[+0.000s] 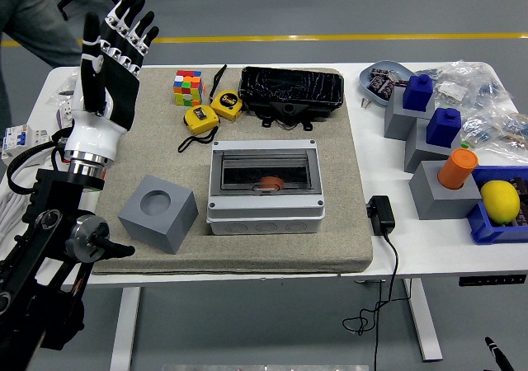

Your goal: Fetch the battery,place it into the box,close the lid of the box

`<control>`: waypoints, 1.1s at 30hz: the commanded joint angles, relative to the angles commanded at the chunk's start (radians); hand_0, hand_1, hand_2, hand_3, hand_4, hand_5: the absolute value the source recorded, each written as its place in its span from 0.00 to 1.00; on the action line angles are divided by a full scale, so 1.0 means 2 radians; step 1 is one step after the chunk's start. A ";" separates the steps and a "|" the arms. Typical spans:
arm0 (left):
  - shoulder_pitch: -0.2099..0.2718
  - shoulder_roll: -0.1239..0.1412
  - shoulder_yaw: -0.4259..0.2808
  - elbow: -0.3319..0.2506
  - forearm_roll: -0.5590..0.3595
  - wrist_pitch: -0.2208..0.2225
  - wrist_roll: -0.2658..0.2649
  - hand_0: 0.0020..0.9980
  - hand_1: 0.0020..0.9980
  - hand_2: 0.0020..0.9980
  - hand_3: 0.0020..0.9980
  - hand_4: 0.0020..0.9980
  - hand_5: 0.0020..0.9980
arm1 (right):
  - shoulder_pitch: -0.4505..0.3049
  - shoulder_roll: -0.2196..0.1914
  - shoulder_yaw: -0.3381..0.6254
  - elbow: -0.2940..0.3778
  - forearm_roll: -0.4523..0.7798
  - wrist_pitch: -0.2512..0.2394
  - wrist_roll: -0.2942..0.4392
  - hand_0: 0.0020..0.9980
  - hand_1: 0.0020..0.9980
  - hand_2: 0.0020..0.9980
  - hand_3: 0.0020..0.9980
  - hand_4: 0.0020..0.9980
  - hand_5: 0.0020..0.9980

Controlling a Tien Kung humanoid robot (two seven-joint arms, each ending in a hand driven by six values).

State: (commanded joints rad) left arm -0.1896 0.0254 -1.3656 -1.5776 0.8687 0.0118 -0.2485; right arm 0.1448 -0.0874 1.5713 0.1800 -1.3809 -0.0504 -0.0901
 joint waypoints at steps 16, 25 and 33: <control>0.044 -0.009 -0.049 0.003 -0.328 -0.069 0.023 0.89 0.94 1.00 1.00 1.00 1.00 | -0.002 -0.001 -0.004 0.000 0.008 0.000 0.000 0.73 0.67 0.69 0.75 1.00 1.00; 0.053 -0.012 -0.052 0.005 -0.340 -0.078 0.048 0.37 0.48 0.74 1.00 1.00 1.00 | -0.002 0.000 -0.005 0.000 0.010 0.000 0.003 0.73 0.67 0.69 0.75 1.00 1.00; 0.061 -0.013 -0.051 0.010 -0.332 -0.082 0.061 0.17 0.51 0.69 0.81 1.00 1.00 | -0.002 0.000 -0.004 0.000 0.006 0.000 0.002 0.73 0.67 0.70 0.75 1.00 1.00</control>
State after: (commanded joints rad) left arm -0.0668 0.0000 -1.4674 -1.5580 0.2041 -0.1523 -0.1267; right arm 0.1417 -0.0868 1.5623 0.1800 -1.3695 -0.0496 -0.0864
